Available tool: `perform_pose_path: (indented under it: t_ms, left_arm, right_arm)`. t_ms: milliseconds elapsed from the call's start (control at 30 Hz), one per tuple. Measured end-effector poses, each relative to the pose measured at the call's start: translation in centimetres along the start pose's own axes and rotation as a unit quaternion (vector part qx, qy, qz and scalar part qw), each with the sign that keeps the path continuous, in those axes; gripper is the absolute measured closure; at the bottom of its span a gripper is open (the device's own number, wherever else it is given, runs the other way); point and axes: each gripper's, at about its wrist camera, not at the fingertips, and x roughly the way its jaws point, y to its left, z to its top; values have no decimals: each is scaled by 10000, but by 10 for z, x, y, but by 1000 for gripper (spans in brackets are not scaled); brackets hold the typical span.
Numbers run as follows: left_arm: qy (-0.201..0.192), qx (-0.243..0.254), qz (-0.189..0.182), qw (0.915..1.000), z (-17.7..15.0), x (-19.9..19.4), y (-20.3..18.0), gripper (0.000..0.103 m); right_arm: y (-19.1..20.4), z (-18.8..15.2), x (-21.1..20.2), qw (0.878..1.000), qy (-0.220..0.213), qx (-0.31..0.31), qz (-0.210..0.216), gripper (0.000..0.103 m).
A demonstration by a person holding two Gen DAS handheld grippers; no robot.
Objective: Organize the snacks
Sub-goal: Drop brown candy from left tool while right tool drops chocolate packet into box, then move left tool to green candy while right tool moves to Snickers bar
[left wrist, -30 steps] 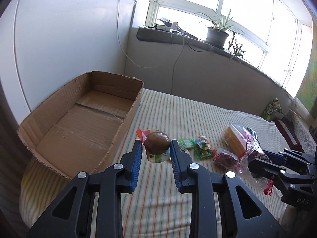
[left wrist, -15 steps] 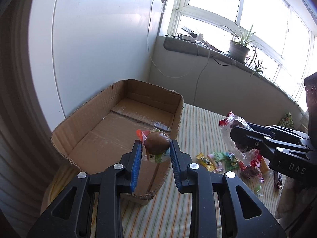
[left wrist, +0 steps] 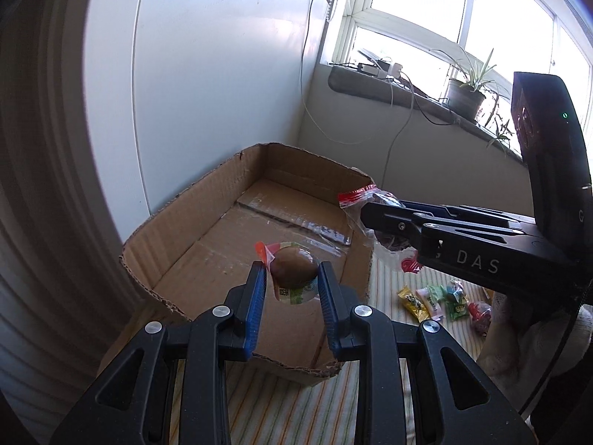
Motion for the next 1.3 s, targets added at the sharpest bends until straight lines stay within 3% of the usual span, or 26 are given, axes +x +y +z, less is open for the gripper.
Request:
perform_pose_path:
  t_ms: [433,800,933,1067,1100,1167,1300]
  left_arm:
    - [10,2,101,9999,-2,0,-2,74]
    - [-39,-41,114,9999,-3,-9,-4,69]
    - [-73,-41,65,9999,-3,-14,-9,69]
    - [-74,-9,8,10000,-5,-17,-15,69]
    - [-74,-3,-10,10000,-5,-17,-17,67]
    - [-93,28,-49,9999,-6,-19,-21,52]
    - [-106,75,-179,9998,-8,-22,-33,45]
  right_arm:
    - [12,11,15,9999,-36,-159,12,67]
    - [1,7,-9,9997,-183,-109,-96,37]
    - [-6,3,-25,9994,-293,-57,-164,35]
    - [-12,-4,-42,9989,-393,-39,-259,24]
    - [-14,-6,-46,9987,-421,-24,-274,23]
    - [-19,-10,-57,9984,-470,19,-313,21]
    - [-30,-22,-81,9973,-553,26,-475,9]
